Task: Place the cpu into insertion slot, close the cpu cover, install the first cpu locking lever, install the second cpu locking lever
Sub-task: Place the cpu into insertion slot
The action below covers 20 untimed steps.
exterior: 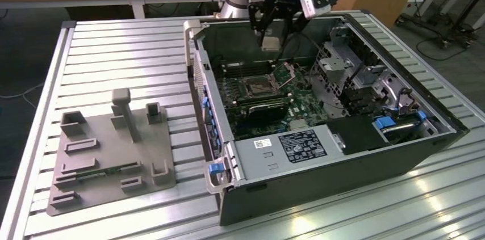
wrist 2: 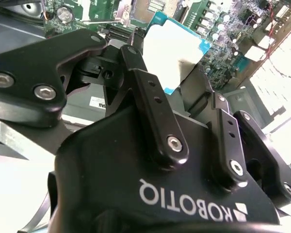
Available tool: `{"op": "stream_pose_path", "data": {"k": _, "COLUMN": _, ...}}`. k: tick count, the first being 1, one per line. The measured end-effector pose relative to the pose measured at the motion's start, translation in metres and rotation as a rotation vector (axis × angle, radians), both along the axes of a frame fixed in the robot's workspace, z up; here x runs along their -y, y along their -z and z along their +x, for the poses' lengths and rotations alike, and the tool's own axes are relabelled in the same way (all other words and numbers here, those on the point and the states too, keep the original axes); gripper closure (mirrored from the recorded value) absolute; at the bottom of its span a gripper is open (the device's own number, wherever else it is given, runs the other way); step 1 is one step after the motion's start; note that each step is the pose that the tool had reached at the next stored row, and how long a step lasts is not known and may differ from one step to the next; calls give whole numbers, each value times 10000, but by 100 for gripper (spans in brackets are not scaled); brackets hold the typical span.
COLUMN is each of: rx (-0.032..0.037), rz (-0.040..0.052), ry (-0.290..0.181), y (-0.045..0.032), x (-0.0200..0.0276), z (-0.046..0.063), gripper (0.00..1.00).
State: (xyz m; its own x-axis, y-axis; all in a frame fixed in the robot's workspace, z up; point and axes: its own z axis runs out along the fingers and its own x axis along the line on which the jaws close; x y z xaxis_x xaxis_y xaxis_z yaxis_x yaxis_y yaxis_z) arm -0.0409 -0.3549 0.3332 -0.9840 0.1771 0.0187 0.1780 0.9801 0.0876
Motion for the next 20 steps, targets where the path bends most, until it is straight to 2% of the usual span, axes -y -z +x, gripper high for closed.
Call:
{"op": "stream_pose_path", "data": {"k": 9, "rx": 0, "rz": -76, "ry": 58, "y": 163, "x": 0, "z": -2, "gripper": 46}}
{"op": "stream_pose_path", "data": {"k": 20, "rx": 1, "rz": -92, "ry": 1945, "y": 331, "x": 0, "z": -2, "gripper": 46}}
